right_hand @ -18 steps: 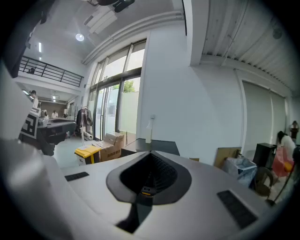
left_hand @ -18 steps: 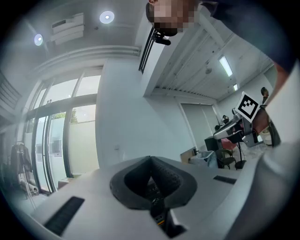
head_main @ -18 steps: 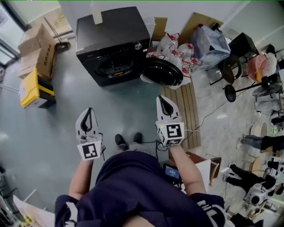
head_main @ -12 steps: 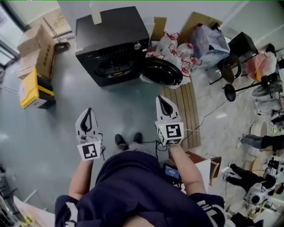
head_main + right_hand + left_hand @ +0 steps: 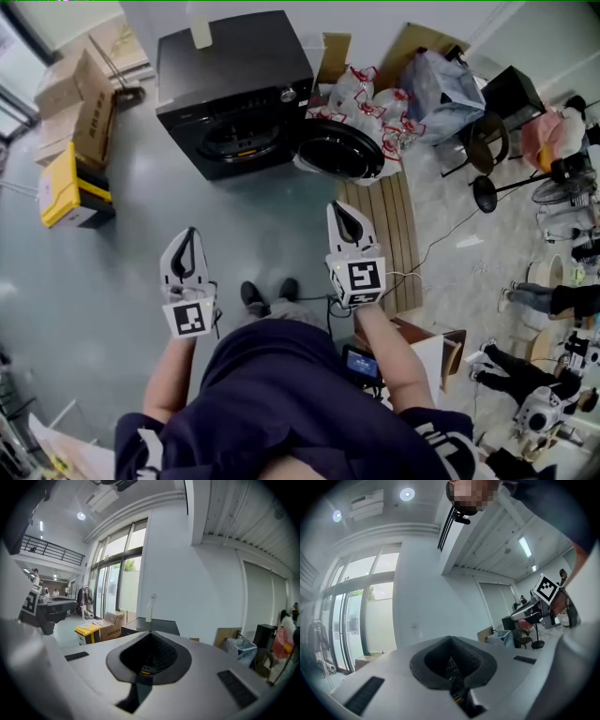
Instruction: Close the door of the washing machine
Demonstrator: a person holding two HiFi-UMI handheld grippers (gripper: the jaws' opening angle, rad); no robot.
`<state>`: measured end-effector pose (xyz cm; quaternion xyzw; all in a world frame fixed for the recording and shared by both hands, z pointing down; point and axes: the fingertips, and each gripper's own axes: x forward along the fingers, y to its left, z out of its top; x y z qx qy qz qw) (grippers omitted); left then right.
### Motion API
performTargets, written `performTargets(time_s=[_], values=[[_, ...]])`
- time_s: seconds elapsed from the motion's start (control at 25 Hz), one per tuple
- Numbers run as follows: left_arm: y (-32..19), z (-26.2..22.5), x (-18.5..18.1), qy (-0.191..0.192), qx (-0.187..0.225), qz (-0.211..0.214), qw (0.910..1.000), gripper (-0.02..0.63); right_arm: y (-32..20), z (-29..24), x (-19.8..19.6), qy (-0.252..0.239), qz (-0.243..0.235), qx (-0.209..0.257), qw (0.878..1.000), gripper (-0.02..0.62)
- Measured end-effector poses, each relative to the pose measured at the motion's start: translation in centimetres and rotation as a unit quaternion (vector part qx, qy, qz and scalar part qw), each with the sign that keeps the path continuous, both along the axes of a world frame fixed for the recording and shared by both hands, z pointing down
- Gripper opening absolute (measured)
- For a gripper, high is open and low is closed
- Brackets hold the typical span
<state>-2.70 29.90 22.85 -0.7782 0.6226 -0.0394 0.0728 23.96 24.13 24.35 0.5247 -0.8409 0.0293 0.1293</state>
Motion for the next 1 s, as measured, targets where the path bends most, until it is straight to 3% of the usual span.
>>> performTargets(time_s=[0.68, 0.72, 0.8, 1.0], values=[[-2.1, 1.8, 4.8, -0.003, -0.016, 0.047, 0.9988, 0.025, -1.6, 3.4, 4.3, 0.002, 0.011, -0.011, 1.000, 0.020], [-2.1, 1.9, 4.9, -0.002, -0.018, 0.047, 0.9987, 0.024, -1.6, 3.5, 4.4, 0.000, 0.005, -0.010, 1.000, 0.039], [-2.4, 2.0, 5.1, -0.004, -0.020, 0.047, 0.9987, 0.025, -2.0, 3.9, 4.5, -0.001, -0.006, -0.016, 1.000, 0.220], [-3.0, 2.2, 5.4, -0.004, -0.023, 0.043, 0.9988, 0.025, -2.7, 4.4, 5.0, 0.003, -0.011, -0.022, 1.000, 0.227]])
